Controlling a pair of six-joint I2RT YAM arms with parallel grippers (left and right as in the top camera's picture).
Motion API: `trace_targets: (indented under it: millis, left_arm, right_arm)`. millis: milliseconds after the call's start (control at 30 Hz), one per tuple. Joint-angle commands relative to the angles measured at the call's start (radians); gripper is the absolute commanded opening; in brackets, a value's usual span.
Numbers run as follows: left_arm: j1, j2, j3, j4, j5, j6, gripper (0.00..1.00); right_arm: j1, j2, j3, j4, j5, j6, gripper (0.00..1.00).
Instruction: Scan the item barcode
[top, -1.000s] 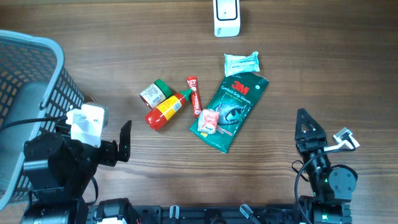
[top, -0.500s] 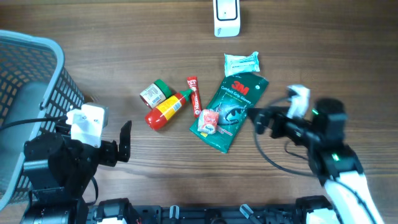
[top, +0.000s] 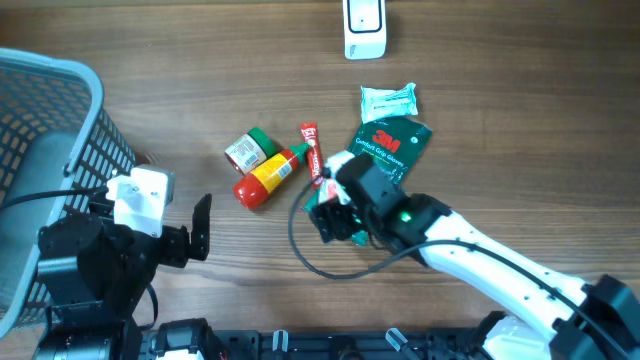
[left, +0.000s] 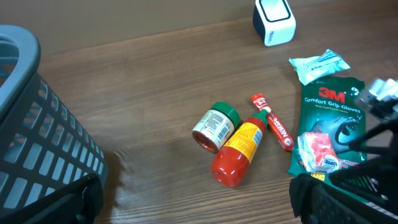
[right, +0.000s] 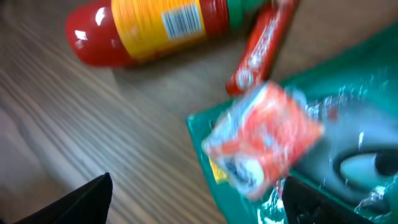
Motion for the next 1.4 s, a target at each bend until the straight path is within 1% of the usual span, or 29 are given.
trace_targets:
  millis: [0,33,100,133,167,200,267,333,400,467,533,600,667,867,967,1100,1167,1200,1233,1267,1300,1333,1367]
  left_arm:
    - [0.006,-0.001,-0.003,0.002,0.002,0.016,1.00]
    - [0.006,-0.001,-0.003,0.002,0.002,0.016,1.00]
    - [0.006,-0.001,-0.003,0.002,0.002,0.016,1.00]
    - [0.006,-0.001,-0.003,0.002,0.002,0.016,1.00]
    - [0.006,-0.001,-0.003,0.002,0.002,0.016,1.00]
    - [0.006,-0.001,-0.003,0.002,0.002,0.016,1.00]
    - [0.006,-0.001,-0.003,0.002,0.002,0.016,1.00]
    - [0.006,-0.001,-0.003,0.002,0.002,0.016,1.00]
    - [0.006,-0.001,-0.003,0.002,0.002,0.016,1.00]
    - [0.006,-0.001,-0.003,0.002,0.002,0.016,1.00]
    - [0.006,-0.001,-0.003,0.002,0.002,0.016,1.00]
    - [0.006,-0.001,-0.003,0.002,0.002,0.016,1.00]
    - [0.006,-0.001,-0.003,0.002,0.002,0.016,1.00]
    - [0.006,-0.001,-0.003,0.002,0.002,0.016,1.00]
    - [0.006,-0.001,-0.003,0.002,0.002,0.016,1.00]
    - [0.006,-0.001,-0.003,0.002,0.002,0.016,1.00]
    - [0.006,-0.001,-0.003,0.002,0.002,0.016,1.00]
    - [0.006,-0.001,-0.003,0.002,0.002,0.016,1.00]
    - [0.006,-0.001,-0.003,0.002,0.002,0.016,1.00]
    - [0.006,-0.001,-0.003,0.002,0.002,0.016,1.00]
    - [0.006,-0.001,-0.003,0.002,0.002,0.016,1.00]
    - [0.006,-0.001,-0.003,0.002,0.002,0.016,1.00]
    - [0.006,-0.001,-0.003,0.002,0.002,0.016,1.00]
  right_arm:
    - [0.003,0.098,0.083,-0.046,0.060,-0.020,0.89]
    - [0.005,0.129,0.091,-0.060,0.059,-0.019,0.99]
    - [0.005,0.156,0.091,-0.069,0.063,-0.024,0.99]
    - [0.005,0.160,0.091,-0.068,0.067,-0.032,0.88]
    - [0.005,0.160,0.091,-0.062,0.067,-0.050,0.82]
    - [0.005,0.160,0.091,-0.057,0.068,-0.050,0.70]
    - [0.009,0.160,0.098,-0.060,0.070,-0.050,0.66]
    - [0.039,0.160,0.126,-0.083,0.124,-0.055,0.64]
    - [0.080,0.161,0.142,-0.078,0.166,-0.129,0.64]
    - [0.086,0.184,0.142,-0.081,0.198,-0.127,0.64]
    - [0.087,0.229,0.143,-0.068,0.198,-0.124,0.60]
    - [0.087,0.274,0.143,-0.068,0.231,-0.077,0.57]
    - [0.086,0.307,0.143,-0.072,0.244,-0.065,0.54]
    - [0.085,0.309,0.143,-0.042,0.356,-0.046,0.43]
    - [0.085,0.322,0.143,-0.023,0.370,-0.063,0.43]
    - [0.085,0.404,0.143,-0.020,0.385,-0.076,0.43]
    - [0.085,0.426,0.143,-0.021,0.401,-0.076,0.40]
    - [0.085,0.434,0.143,-0.021,0.401,-0.076,0.38]
    - [0.085,0.443,0.143,-0.021,0.401,-0.076,0.30]
    - [0.085,0.447,0.143,-0.021,0.401,-0.076,0.27]
    - [0.085,0.452,0.143,-0.021,0.401,-0.076,0.21]
    - [0.085,0.452,0.143,-0.026,0.401,-0.076,0.10]
    - [0.085,0.451,0.143,-0.029,0.400,-0.076,0.05]
